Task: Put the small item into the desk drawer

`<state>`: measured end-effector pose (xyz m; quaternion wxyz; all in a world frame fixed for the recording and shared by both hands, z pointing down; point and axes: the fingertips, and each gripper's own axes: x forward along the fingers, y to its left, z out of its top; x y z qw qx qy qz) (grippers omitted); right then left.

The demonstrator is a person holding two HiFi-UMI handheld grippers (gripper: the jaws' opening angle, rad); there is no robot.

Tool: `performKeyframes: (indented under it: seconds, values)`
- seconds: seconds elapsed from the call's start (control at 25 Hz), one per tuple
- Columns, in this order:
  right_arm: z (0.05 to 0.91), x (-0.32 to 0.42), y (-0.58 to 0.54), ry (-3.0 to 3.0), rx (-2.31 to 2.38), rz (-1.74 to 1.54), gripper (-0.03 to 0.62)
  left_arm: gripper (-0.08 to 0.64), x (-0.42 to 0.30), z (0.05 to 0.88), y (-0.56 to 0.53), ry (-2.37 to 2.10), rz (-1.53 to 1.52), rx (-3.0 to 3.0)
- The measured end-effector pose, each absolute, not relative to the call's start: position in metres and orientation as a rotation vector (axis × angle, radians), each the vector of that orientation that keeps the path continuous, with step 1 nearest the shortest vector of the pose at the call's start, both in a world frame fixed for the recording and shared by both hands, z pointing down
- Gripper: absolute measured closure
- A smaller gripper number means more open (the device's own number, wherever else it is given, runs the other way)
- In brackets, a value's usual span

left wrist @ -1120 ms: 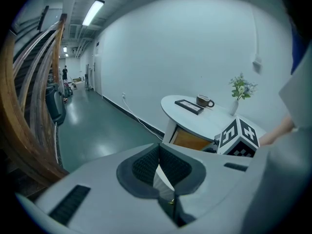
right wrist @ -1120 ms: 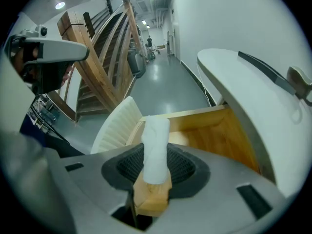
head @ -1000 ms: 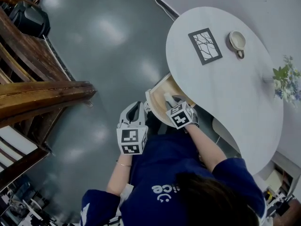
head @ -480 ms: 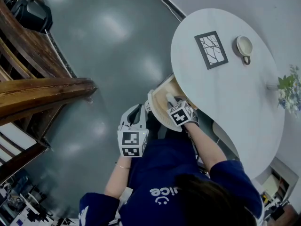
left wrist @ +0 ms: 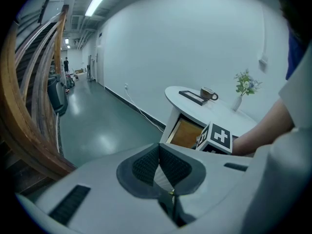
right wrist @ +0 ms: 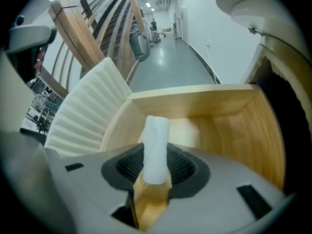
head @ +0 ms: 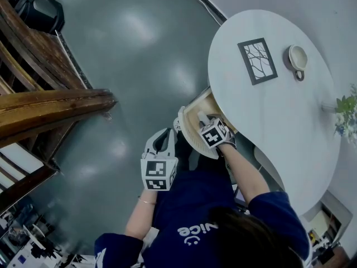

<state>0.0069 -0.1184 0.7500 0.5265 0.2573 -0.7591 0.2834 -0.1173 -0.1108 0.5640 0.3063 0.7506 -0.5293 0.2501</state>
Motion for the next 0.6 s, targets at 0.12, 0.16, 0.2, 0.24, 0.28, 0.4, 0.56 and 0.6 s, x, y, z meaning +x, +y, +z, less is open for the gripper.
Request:
performKeyframes:
  seconds: [0.12,0.16,0.2,0.24,0.28,0.4,0.56,0.6]
  values:
    - [0.759,0.005,-0.118,-1.801,0.617,0.695,0.446,0.557,-0.118,0.571,-0.106,-1.391,0.670,1.976]
    - [0.761,0.006,-0.118,-1.796,0.616,0.694,0.446,0.557,-0.118,0.573,-0.104,-1.389,0.671,1.971]
    - [0.764,0.006,-0.118,-1.790,0.612,0.690,0.446,0.557,-0.119,0.574,-0.102,-1.388,0.671,1.968]
    - [0.766,0.006,-0.117,-1.786,0.606,0.683,0.446,0.557,-0.119,0.576,-0.101,-1.388,0.672,1.965]
    - [0.768,0.006,-0.117,-1.783,0.599,0.675,0.446,0.557,-0.120,0.577,-0.099,-1.388,0.672,1.961]
    - [0.776,0.010,-0.115,-1.770,0.584,0.665,0.446,0.557,-0.121,0.578,-0.098,-1.393,0.652,1.943]
    - [0.788,0.014,-0.111,-1.741,0.573,0.680,0.446,0.557,-0.122,0.579,-0.103,-1.401,0.630,1.939]
    - [0.791,0.014,-0.110,-1.737,0.571,0.684,0.446,0.557,-0.123,0.579,-0.103,-1.400,0.631,1.941]
